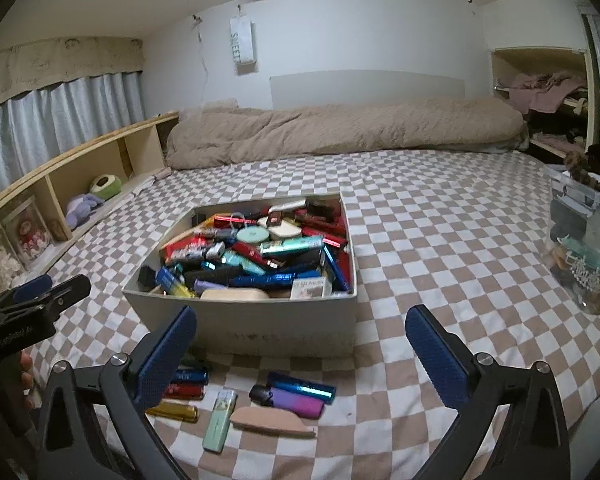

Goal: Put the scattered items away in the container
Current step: 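Open both grippers to release the lighters and withdraw from the box, then grasp the gold lighter with the left gripper while the right grasps the wooden comb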

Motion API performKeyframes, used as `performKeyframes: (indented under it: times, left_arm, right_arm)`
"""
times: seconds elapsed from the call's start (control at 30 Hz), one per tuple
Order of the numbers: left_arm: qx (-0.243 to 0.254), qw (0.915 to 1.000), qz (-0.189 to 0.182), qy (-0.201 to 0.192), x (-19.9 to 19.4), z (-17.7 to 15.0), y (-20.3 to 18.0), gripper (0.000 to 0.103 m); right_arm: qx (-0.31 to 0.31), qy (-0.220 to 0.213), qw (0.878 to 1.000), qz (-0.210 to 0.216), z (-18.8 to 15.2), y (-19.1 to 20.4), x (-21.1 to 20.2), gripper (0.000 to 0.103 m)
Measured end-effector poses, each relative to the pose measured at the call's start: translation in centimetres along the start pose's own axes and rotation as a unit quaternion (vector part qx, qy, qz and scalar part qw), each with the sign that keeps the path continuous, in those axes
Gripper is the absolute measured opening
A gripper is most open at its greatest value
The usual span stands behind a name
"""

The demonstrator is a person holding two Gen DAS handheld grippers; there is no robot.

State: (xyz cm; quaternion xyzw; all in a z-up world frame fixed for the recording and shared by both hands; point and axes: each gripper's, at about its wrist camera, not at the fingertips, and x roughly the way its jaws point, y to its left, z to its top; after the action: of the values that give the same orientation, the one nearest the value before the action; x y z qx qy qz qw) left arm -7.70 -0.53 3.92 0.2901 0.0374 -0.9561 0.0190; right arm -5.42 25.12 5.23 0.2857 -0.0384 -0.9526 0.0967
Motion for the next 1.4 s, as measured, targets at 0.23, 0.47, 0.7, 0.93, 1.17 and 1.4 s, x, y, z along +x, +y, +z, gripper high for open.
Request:
performKeyframes:
  times: [0.23, 0.47, 0.7, 0.93, 1.17, 1.4]
  left_arm:
    - [0.003, 0.9998, 0.004, 0.02, 0.8, -2.3, 0.2, 0.103]
    - [0.005, 0.9986, 0.013, 0.05, 2.4, -5.2, 0.4, 0.103]
    - [-0.002, 0.9971, 0.009, 0.075, 3.8, -7.8, 0.5, 0.103]
    - [-0.004, 0.9954, 0.009, 0.095, 5.5, -10.4, 0.2, 0.103]
    - [0.019, 0.9922, 0.0, 0.123, 7.5, -12.9, -1.6, 0.103]
    - [0.03, 0.9905, -0.01, 0.134, 8.8, -13.9, -3.3, 0.103]
  right_arm:
    - [0.0, 0.022, 1.0, -0.009, -2.4, 0.5, 1.4, 0.103]
    - [0.012, 0.057, 0.998, -0.007, -5.4, 0.7, 3.4, 0.103]
    - [-0.007, 0.087, 0.996, -0.021, -8.8, 1.5, 5.2, 0.103]
    - [-0.017, 0.114, 0.993, -0.022, -10.8, 1.9, 6.6, 0.103]
    - [-0.001, 0.131, 0.991, -0.027, -11.8, 0.7, 7.3, 0.103]
    - [0.029, 0.149, 0.988, -0.039, -12.5, -0.9, 7.8, 0.103]
